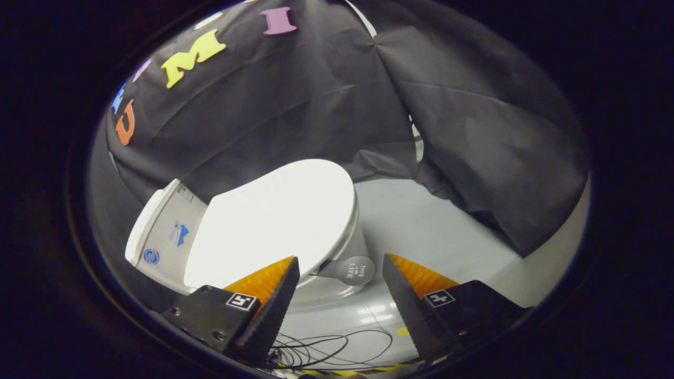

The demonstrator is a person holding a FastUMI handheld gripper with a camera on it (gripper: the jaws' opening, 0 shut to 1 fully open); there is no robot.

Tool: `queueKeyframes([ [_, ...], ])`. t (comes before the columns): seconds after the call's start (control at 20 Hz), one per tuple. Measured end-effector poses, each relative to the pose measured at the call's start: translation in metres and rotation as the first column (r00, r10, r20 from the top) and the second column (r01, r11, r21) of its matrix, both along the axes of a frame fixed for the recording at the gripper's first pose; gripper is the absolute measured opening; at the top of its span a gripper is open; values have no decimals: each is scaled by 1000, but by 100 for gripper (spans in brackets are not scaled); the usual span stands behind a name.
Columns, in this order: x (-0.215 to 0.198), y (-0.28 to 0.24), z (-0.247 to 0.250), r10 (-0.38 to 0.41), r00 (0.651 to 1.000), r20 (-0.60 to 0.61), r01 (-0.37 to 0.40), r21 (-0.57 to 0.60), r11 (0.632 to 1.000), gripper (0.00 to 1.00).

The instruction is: Open the toilet lid.

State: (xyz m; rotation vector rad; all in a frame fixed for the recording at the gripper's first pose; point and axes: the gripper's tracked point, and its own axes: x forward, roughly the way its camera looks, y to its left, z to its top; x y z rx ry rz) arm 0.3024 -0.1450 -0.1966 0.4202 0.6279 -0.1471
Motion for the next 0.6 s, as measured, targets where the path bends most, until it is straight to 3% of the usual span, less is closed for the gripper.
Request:
queueKeyframes([
  [0.25, 11, -15, -25, -62, 997, -53, 70, 152, 986, 100],
  [0.6, 22, -16, -41, -32, 993, -110, 61, 272, 961, 97],
])
